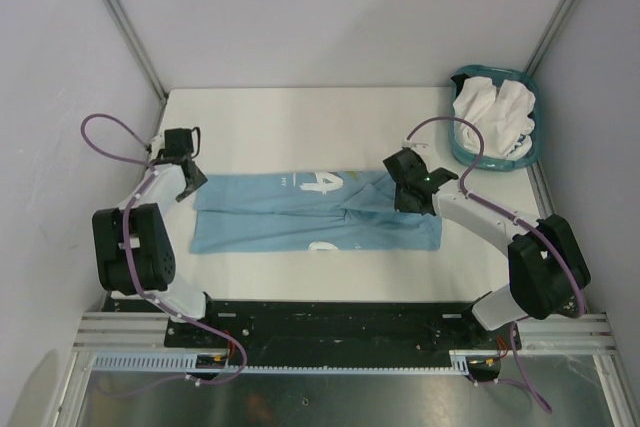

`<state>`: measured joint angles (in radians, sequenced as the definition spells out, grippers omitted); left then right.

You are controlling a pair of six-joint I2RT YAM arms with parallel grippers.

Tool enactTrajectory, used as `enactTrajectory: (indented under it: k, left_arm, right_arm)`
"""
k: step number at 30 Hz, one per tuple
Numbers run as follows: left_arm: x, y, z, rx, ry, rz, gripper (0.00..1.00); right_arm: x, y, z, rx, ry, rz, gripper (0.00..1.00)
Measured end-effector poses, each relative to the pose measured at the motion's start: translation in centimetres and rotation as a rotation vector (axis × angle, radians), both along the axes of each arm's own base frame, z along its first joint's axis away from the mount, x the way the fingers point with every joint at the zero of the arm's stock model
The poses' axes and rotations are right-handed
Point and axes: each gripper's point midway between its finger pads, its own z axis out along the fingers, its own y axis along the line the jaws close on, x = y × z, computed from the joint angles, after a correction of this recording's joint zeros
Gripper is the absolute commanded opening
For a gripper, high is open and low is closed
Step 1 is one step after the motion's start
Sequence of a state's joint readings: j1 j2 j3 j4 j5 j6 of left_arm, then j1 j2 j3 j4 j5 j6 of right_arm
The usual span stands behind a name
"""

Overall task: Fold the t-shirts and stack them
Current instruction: Fold the other side of the tshirt into a rectangle

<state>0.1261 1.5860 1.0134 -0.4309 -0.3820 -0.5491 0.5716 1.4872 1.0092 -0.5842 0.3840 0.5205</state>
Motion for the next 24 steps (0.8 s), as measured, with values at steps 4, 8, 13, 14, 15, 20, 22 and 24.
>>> enactTrajectory:
  k: [4,8,13,14,15,20,22,24]
  left_arm:
    - [0.4,-1.1,0.3,-0.028,-0.015,-0.034,0.48]
    - [0.9,-3.7,0.2,-0.087,-0.023,-0.111,0.48]
    - [1.7,-6.3,0.5,-0.159,-0.043,-0.189,0.48]
    - [2.0,-6.8,0.7,-0.175,-0.048,-0.205,0.48]
    - [2.2,-7.3,0.8,-0.19,-0.054,-0.221,0.48]
    - [3.1,-9.7,1.7,-0.254,-0.082,-0.294,0.48]
    - [3.3,-10.6,2.1,-0.275,-0.09,-0.322,0.48]
    - [3.4,-11.6,2.3,-0.298,-0.095,-0.355,0.48]
  right_arm:
    - [0.1,0.2,0.0,0.006,-0.003,0.003,0.04]
    - [0.0,0.4,-0.5,0.018,0.004,0.011,0.21]
    - [-1.4,-0.2,-2.2,0.049,0.059,0.021,0.46]
    - [-1.7,-0.4,-2.3,0.053,0.065,0.022,0.46]
    - [-1.8,-0.5,-2.2,0.061,0.064,0.026,0.46]
    - [-0.2,0.4,1.2,0.153,-0.055,0.061,0.45]
    - [0.9,1.5,1.9,0.177,-0.088,0.089,0.45]
    - [2.3,2.9,1.7,0.187,-0.101,0.125,0.45]
